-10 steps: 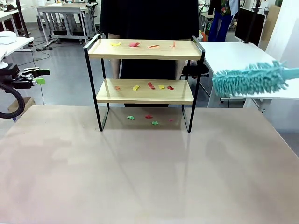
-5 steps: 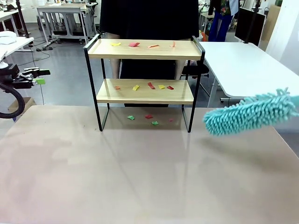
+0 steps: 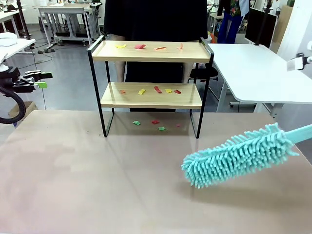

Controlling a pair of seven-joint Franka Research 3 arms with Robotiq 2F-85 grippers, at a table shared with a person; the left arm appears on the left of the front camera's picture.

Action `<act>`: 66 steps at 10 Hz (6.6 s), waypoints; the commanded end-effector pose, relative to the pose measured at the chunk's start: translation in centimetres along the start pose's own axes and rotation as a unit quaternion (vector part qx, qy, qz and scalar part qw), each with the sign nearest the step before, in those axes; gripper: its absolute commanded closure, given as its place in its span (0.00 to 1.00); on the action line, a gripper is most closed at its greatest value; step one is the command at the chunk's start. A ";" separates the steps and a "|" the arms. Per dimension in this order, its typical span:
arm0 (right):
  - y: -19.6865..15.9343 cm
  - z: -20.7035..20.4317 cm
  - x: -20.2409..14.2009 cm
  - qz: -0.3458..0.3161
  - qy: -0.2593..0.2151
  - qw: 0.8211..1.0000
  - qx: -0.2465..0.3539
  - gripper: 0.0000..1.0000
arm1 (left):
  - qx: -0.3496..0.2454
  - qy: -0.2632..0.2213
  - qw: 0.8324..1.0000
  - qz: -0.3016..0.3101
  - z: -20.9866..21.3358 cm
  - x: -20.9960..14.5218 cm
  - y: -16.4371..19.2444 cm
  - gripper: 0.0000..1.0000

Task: Clean the shelf.
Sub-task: Clean the specific section of the Shelf indicated by the human with the Duster.

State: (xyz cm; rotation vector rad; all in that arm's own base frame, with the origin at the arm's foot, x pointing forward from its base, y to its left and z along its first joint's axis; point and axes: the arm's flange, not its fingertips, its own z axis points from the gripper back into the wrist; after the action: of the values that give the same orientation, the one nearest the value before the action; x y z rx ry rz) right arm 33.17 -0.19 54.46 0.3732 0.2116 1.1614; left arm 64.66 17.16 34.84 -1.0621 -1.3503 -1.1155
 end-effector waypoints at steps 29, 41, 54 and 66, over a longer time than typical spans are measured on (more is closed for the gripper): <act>0.9 -3.3 4.4 -0.012 -0.096 0.995 0.028 0.87 | -0.001 0.001 1.000 -0.007 0.0 0.1 -0.2 0.00; 5.5 -12.6 18.5 -0.191 -0.309 0.932 -0.004 0.87 | -0.001 0.001 1.000 -0.007 0.0 0.1 -0.2 0.00; 4.9 -22.4 30.0 -0.317 -0.424 0.847 -0.056 0.87 | -0.001 0.001 1.000 -0.007 0.0 0.1 -0.2 0.00; 2.2 -26.3 38.9 -0.405 -0.470 0.780 -0.085 0.87 | -0.001 0.001 1.000 -0.007 0.0 0.1 -0.2 0.00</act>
State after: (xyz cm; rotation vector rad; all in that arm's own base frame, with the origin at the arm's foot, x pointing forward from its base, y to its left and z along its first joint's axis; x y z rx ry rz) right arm 37.71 40.74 33.79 0.5752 -0.5239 0.0666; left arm 64.67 17.16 34.79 -1.0625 -1.3500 -1.1151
